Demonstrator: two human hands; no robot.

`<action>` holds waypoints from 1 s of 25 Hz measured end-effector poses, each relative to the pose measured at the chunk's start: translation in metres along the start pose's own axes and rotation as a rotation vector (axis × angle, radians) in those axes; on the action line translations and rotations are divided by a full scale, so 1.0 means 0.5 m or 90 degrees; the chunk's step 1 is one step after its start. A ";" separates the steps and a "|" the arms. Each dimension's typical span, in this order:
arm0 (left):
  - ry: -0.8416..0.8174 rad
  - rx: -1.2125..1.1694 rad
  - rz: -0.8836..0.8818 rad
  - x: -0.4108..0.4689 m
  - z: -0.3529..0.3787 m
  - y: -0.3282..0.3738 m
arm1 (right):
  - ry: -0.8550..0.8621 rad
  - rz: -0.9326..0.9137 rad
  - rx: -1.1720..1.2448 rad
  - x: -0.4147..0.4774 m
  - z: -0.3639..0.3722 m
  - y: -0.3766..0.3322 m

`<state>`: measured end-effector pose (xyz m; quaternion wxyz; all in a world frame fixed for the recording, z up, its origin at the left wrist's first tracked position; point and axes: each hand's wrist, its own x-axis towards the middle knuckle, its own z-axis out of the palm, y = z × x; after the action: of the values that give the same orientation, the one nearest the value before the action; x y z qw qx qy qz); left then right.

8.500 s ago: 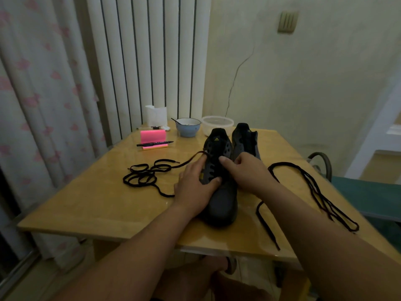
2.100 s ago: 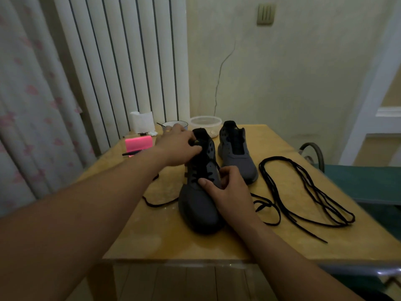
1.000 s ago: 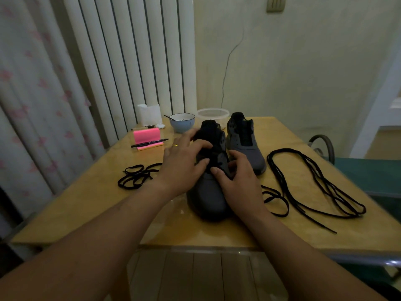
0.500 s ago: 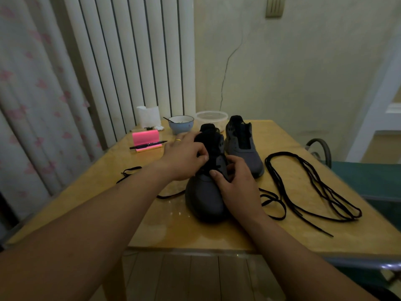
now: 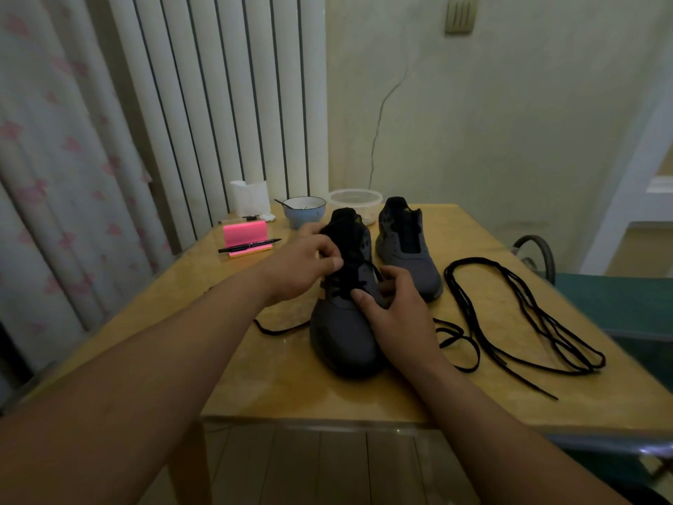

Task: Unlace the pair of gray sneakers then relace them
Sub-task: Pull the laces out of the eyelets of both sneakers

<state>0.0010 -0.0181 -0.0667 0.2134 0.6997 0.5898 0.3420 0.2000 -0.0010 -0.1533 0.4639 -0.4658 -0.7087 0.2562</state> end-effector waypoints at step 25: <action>0.409 0.093 0.052 -0.015 0.101 -0.028 | 0.040 0.018 -0.165 0.000 0.000 -0.033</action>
<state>0.0278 -0.0173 -0.1125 -0.0484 0.5925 0.6215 0.5103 0.1932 -0.0081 -0.1401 0.4180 -0.5398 -0.7142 0.1542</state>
